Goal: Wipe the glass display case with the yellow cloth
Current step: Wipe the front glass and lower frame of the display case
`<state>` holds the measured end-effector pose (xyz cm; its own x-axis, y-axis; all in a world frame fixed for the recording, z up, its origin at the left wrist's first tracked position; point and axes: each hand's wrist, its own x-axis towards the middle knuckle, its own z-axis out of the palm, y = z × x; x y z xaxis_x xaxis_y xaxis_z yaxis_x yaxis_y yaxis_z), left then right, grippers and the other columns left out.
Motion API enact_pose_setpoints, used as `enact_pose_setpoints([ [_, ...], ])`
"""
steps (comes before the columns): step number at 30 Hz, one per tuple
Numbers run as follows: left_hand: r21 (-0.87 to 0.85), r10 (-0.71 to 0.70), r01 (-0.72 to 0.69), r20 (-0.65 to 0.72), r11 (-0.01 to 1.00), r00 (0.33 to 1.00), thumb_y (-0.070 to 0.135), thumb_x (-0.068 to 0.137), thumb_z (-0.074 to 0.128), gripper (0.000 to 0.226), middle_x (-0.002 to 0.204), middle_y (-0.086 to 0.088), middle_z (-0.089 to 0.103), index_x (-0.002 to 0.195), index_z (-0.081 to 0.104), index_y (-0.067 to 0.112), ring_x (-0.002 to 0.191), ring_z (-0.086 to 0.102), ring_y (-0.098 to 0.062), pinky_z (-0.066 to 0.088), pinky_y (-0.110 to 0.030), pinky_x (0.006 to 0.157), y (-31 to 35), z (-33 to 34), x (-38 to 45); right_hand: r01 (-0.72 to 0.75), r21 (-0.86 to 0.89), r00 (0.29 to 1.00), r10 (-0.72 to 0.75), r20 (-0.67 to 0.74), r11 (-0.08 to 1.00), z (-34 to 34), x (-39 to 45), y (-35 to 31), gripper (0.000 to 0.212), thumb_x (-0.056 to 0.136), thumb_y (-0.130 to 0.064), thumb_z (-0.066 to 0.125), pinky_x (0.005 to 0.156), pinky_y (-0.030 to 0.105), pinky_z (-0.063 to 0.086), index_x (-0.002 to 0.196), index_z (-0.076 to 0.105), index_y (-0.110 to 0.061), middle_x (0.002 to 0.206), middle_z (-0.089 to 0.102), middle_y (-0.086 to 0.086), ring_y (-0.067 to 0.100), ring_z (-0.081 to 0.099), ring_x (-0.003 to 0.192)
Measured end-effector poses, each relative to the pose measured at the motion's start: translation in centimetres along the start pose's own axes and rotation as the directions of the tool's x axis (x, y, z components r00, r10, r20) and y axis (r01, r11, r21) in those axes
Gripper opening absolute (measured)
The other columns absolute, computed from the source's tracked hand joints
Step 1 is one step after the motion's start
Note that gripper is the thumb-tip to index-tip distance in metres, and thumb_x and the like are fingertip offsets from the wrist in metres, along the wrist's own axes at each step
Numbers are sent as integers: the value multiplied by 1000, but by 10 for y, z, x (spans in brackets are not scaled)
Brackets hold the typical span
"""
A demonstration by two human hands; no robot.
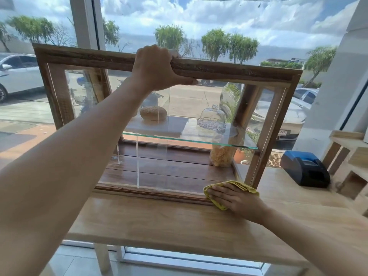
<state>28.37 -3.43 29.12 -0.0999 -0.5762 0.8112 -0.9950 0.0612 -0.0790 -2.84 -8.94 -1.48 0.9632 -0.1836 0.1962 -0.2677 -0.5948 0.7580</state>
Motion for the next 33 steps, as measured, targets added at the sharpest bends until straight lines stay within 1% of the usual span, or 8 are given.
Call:
enact_pose_setpoints([
  [5, 28, -13, 12, 25, 1000, 1000, 92, 51, 45, 90, 68, -1, 65, 109, 67, 27, 74, 64, -24, 47, -33, 78, 4, -1, 1, -49, -33, 998, 50, 28, 998, 0, -31, 3, 58, 86, -6, 30, 116, 37, 9, 143, 38, -12, 151, 35, 4, 17, 21, 141],
  [10, 25, 11, -11, 1, 1000, 1000, 97, 46, 33, 97, 69, -1, 67, 101, 69, 26, 71, 64, -24, 43, -29, 71, 15, 4, 4, -91, -61, 996, 91, 12, 994, -7, -48, 0, 65, 77, -4, 52, 117, 38, 5, 141, 43, -11, 150, 36, 5, 21, 19, 142],
  [15, 28, 40, -41, 6, 999, 999, 91, 51, 43, 91, 73, -5, 69, 104, 69, 22, 76, 64, -25, 39, -29, 71, 36, 7, 9, -151, -55, 987, 153, 42, 987, -13, -55, -6, 67, 73, -6, 66, 114, 40, 9, 137, 47, -10, 147, 41, 6, 21, 36, 136],
  [22, 29, 32, -31, -21, 999, 999, 97, 45, 35, 102, 71, -5, 69, 105, 69, 22, 73, 64, -24, 37, -28, 69, 37, 11, 10, -213, -53, 975, 216, 55, 976, -7, -75, -14, 54, 88, -1, 31, 118, 41, 5, 141, 38, -5, 149, 37, 10, 25, 36, 137],
  [25, 22, 24, -24, -30, 999, 999, 98, 44, 31, 103, 70, -5, 69, 103, 70, 22, 71, 65, -24, 40, -28, 68, 36, 12, 10, -266, 22, 964, 266, 8, 964, -25, -70, -12, 57, 82, 1, 59, 116, 41, 19, 137, 46, -7, 144, 44, 11, 26, 42, 133],
  [28, 25, 31, -29, -50, 999, 998, 97, 46, 34, 99, 69, -4, 69, 103, 69, 24, 70, 65, -24, 39, -27, 66, 36, 13, 10, -372, 206, 904, 404, -143, 905, -51, -47, 3, 56, 82, 1, 60, 110, 41, 36, 136, 47, -6, 142, 47, 13, 26, 41, 134],
  [31, 36, 28, -26, -54, 999, 998, 95, 49, 40, 94, 69, -3, 70, 104, 69, 26, 70, 65, -24, 37, -26, 65, 36, 13, 11, -472, 280, 797, 540, -269, 836, -66, -12, 31, 48, 90, 0, 48, 113, 44, 31, 137, 42, -2, 146, 40, 15, 29, 34, 138],
  [33, 33, 25, -23, -51, 999, 998, 96, 48, 39, 95, 69, -3, 70, 105, 69, 26, 71, 65, -24, 39, -27, 66, 36, 13, 10, -563, 287, 733, 629, -260, 775, -65, 6, 41, 56, 87, 8, 41, 117, 45, 21, 141, 36, -2, 150, 31, 15, 31, 26, 141],
])
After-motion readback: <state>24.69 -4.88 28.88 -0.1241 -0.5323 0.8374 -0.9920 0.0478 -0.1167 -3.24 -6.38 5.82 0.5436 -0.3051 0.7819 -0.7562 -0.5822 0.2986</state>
